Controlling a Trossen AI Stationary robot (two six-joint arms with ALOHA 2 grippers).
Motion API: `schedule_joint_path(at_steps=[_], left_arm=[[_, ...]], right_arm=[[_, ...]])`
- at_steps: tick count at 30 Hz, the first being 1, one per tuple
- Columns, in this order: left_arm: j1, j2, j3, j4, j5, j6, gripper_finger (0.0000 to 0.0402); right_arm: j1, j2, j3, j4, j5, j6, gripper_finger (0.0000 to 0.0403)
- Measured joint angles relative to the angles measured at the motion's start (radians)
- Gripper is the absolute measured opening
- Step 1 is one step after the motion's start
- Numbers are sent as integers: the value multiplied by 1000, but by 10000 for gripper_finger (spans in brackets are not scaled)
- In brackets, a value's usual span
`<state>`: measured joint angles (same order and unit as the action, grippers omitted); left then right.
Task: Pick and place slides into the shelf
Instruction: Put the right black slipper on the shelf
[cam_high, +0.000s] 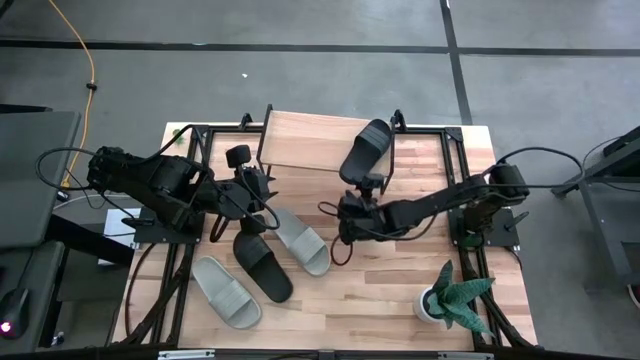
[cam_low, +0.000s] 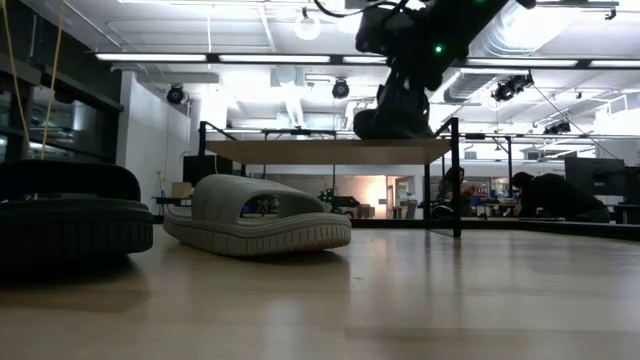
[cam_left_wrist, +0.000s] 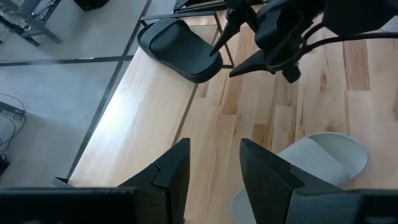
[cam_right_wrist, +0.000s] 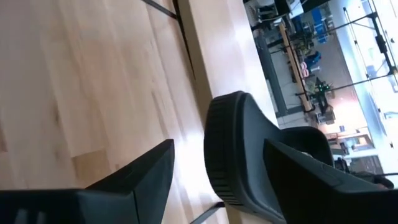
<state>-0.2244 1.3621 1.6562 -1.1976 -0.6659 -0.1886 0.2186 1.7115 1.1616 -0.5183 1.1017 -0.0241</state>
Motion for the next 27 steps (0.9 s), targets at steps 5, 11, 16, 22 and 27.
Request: schedule_joint_path(at_steps=[5,11,16,22,27], left_arm=[[0,0,0,0,0,0,127],[0,0,0,0,0,-3,127],[0,0,0,1,0,-3,127],[0,0,0,1,0,-3,127],[0,0,0,0,0,-7,127]], right_arm=[[-16,0,0,1,-9,6,203],[-23,0,0,-1,-24,9,141],[-23,0,0,-4,-39,13,88],[-22,-1,0,-38,-54,44,33],[-21,-2,1,-104,-54,96,10]])
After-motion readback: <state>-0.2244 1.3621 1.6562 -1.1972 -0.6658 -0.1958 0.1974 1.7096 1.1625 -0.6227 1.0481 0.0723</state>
